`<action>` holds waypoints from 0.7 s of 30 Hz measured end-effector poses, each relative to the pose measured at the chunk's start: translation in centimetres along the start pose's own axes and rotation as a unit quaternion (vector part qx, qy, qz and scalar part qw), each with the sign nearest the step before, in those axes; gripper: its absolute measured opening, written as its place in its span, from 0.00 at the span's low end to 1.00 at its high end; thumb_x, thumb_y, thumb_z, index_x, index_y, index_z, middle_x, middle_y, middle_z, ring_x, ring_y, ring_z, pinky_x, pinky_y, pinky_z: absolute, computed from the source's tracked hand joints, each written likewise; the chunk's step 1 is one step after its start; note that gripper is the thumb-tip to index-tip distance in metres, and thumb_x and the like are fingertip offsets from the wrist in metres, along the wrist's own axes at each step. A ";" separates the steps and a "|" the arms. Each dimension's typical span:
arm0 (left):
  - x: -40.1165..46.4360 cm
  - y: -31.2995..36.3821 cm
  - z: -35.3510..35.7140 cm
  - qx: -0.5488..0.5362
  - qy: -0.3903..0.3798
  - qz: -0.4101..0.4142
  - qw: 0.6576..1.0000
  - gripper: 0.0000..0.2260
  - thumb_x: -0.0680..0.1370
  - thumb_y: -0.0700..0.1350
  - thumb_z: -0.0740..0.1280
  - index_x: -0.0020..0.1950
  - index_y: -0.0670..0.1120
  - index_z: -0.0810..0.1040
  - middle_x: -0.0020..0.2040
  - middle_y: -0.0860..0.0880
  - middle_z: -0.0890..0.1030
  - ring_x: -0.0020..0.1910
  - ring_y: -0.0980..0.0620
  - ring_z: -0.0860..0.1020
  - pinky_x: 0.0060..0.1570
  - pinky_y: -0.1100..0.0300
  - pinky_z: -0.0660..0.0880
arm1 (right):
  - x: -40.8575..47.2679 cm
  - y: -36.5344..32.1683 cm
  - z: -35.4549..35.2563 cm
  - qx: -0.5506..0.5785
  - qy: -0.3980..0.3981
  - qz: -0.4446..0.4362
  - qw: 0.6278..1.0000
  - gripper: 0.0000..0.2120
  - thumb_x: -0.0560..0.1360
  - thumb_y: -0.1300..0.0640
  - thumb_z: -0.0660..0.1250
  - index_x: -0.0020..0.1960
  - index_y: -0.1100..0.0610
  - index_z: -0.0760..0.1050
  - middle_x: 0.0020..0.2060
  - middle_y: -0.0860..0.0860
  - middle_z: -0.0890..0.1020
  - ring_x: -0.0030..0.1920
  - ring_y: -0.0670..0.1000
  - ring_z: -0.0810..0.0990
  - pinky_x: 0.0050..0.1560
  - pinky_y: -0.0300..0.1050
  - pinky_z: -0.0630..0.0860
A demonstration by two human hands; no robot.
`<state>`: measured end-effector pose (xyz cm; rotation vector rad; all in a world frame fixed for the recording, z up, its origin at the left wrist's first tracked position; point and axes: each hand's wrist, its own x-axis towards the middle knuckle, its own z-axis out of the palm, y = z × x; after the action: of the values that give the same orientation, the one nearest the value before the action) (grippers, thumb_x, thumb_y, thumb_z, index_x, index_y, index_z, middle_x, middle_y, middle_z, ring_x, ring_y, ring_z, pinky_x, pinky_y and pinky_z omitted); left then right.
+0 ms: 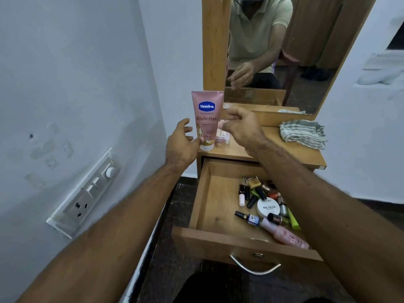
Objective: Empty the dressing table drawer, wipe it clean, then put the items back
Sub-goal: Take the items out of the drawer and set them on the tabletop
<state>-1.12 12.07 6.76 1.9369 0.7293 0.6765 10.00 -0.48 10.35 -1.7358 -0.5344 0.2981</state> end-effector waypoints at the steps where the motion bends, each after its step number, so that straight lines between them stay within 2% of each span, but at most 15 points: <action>1: -1.0 -0.5 0.2 0.004 0.010 -0.009 1.000 0.31 0.75 0.48 0.76 0.75 0.49 0.67 0.64 0.49 0.79 0.55 0.50 0.81 0.55 0.48 0.81 | -0.7 0.6 -1.0 -0.040 0.025 -0.004 0.999 0.18 0.75 0.65 0.74 0.63 0.56 0.79 0.51 0.48 0.82 0.54 0.49 0.82 0.57 0.50 0.82; 3: -3.5 -1.6 0.9 0.005 0.013 -0.008 1.000 0.24 0.75 0.49 0.76 0.69 0.52 0.72 0.54 0.55 0.81 0.49 0.53 0.81 0.53 0.48 0.81 | -2.5 2.3 -3.0 -0.126 0.028 0.003 0.992 0.10 0.76 0.63 0.73 0.55 0.52 0.81 0.45 0.48 0.84 0.45 0.49 0.83 0.52 0.51 0.83; 4: -4.7 -2.2 1.5 0.018 -0.005 -0.002 1.000 0.21 0.75 0.49 0.75 0.65 0.53 0.74 0.49 0.57 0.81 0.47 0.54 0.81 0.52 0.50 0.81 | -3.6 3.3 -3.7 -0.182 -0.007 0.015 0.983 0.08 0.77 0.62 0.72 0.53 0.51 0.81 0.44 0.48 0.84 0.44 0.49 0.83 0.49 0.50 0.83; 5: -5.8 -2.6 2.1 0.049 -0.043 0.006 0.998 0.19 0.75 0.49 0.75 0.63 0.54 0.75 0.47 0.58 0.81 0.47 0.54 0.81 0.53 0.50 0.80 | -4.7 4.3 -4.1 -0.253 -0.059 0.028 0.965 0.07 0.77 0.61 0.71 0.51 0.49 0.81 0.45 0.48 0.84 0.45 0.49 0.83 0.48 0.49 0.83; 7: -7.7 -3.4 3.6 0.147 -0.152 0.025 0.977 0.19 0.76 0.49 0.74 0.65 0.55 0.76 0.48 0.59 0.81 0.50 0.54 0.80 0.57 0.51 0.78 | -6.5 6.5 -4.1 -0.414 -0.155 0.042 0.896 0.10 0.78 0.60 0.68 0.50 0.45 0.79 0.49 0.46 0.84 0.49 0.50 0.83 0.49 0.47 0.80; 9: -8.9 -3.8 5.1 0.234 -0.223 0.040 0.945 0.19 0.77 0.48 0.72 0.68 0.55 0.76 0.52 0.58 0.81 0.53 0.55 0.79 0.59 0.51 0.77 | -7.9 8.8 -3.7 -0.525 -0.196 0.029 0.828 0.17 0.77 0.61 0.67 0.60 0.42 0.79 0.58 0.47 0.81 0.58 0.52 0.81 0.50 0.46 0.76; 11: -9.3 -4.0 6.2 0.300 -0.228 0.080 0.923 0.18 0.78 0.46 0.71 0.67 0.56 0.77 0.56 0.56 0.82 0.57 0.54 0.79 0.64 0.52 0.73 | -8.7 10.9 -3.4 -0.572 -0.219 0.008 0.791 0.26 0.78 0.61 0.66 0.72 0.41 0.72 0.67 0.49 0.74 0.66 0.55 0.76 0.55 0.49 0.74; 12: -9.4 -4.1 6.6 0.324 -0.220 0.099 0.915 0.18 0.78 0.45 0.70 0.67 0.56 0.77 0.58 0.56 0.83 0.58 0.54 0.79 0.66 0.52 0.70 | -8.9 11.8 -3.4 -0.586 -0.225 -0.002 0.778 0.28 0.78 0.61 0.65 0.74 0.40 0.70 0.69 0.51 0.71 0.68 0.56 0.73 0.58 0.51 0.73; 15: -9.4 -4.9 6.9 0.369 -0.217 0.120 0.896 0.19 0.78 0.43 0.69 0.68 0.56 0.76 0.60 0.55 0.82 0.60 0.52 0.78 0.70 0.50 0.65 | -9.0 13.2 -3.4 -0.600 -0.232 -0.019 0.765 0.28 0.79 0.60 0.63 0.74 0.38 0.70 0.68 0.52 0.69 0.70 0.56 0.70 0.57 0.52 0.73; 18: -9.6 -5.9 6.9 0.411 -0.202 0.129 0.880 0.20 0.77 0.43 0.67 0.69 0.55 0.75 0.62 0.53 0.81 0.61 0.51 0.75 0.62 0.50 0.61 | -8.8 13.3 -3.2 -0.585 -0.235 -0.004 0.776 0.25 0.78 0.56 0.62 0.73 0.39 0.71 0.68 0.53 0.69 0.70 0.56 0.70 0.59 0.54 0.73; 21: -9.4 -6.2 6.9 0.427 -0.178 0.122 0.878 0.20 0.77 0.44 0.66 0.68 0.57 0.75 0.60 0.54 0.81 0.61 0.50 0.72 0.59 0.47 0.58 | -8.6 13.2 -2.9 -0.594 -0.258 -0.005 0.762 0.22 0.77 0.48 0.65 0.71 0.40 0.73 0.68 0.54 0.70 0.69 0.57 0.72 0.61 0.52 0.73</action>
<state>-3.87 3.86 -3.15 2.9001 0.5935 0.0936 6.50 -9.40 -2.55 -2.8995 -1.3350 0.4889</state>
